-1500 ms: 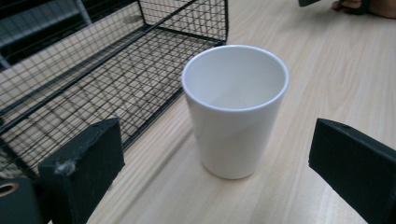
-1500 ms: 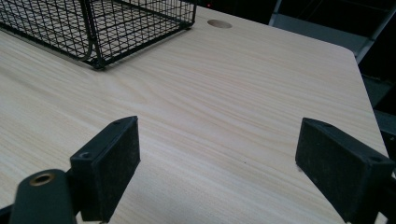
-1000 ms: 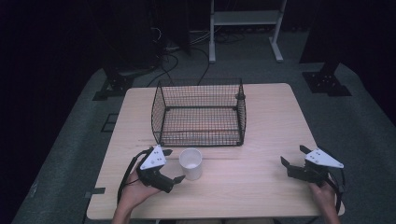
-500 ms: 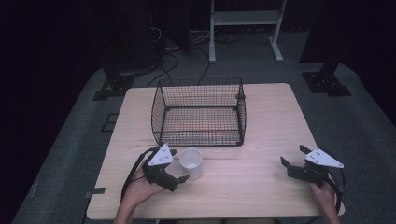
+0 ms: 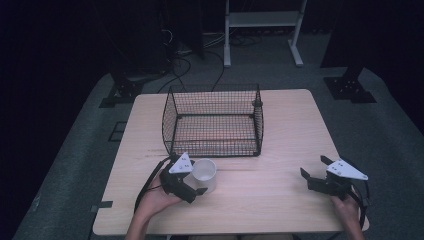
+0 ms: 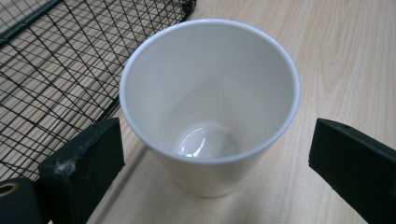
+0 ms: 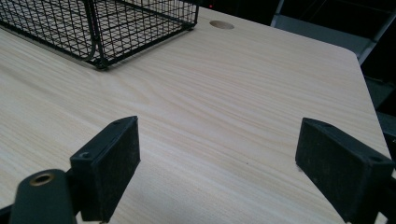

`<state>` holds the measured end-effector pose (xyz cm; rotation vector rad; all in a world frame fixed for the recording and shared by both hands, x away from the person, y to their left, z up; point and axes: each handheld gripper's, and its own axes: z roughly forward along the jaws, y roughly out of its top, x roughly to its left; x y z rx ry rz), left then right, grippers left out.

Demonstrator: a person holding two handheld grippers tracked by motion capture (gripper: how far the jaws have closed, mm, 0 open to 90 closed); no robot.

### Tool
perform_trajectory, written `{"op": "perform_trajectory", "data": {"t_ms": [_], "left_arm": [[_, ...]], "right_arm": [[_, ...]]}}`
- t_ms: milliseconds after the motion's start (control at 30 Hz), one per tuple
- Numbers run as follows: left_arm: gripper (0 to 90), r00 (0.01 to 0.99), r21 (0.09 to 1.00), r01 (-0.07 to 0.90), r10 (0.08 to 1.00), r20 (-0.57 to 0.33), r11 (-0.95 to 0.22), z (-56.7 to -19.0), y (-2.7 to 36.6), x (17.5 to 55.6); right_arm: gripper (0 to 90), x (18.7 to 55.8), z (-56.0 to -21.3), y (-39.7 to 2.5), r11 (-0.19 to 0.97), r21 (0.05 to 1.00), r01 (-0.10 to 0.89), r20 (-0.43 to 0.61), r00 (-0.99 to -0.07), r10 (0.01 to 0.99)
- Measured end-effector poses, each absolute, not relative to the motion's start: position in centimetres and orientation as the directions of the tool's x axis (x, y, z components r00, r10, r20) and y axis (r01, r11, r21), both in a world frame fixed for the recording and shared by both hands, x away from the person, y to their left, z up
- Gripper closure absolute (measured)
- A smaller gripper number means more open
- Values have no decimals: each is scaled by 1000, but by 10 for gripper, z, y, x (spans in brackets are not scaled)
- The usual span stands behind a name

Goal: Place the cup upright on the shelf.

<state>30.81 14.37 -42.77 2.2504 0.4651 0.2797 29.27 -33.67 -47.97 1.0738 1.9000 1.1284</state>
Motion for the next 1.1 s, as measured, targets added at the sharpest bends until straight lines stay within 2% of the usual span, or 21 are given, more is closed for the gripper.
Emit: {"op": "perform_trajectory", "data": {"t_ms": [533, 833, 1100], "left_arm": [[51, 920, 716, 246, 391, 41, -653, -433, 130, 319], [201, 924, 725, 228, 379, 49, -650, -431, 133, 322], [210, 930, 730, 219, 365, 44, -647, -428, 132, 320]], "right_arm": [[131, 293, -479, -337, 282, 909, 307, -129, -437, 890], [131, 292, -479, -337, 279, 910, 306, -126, -437, 891], [130, 292, -479, -337, 278, 910, 306, -125, -436, 891]]}}
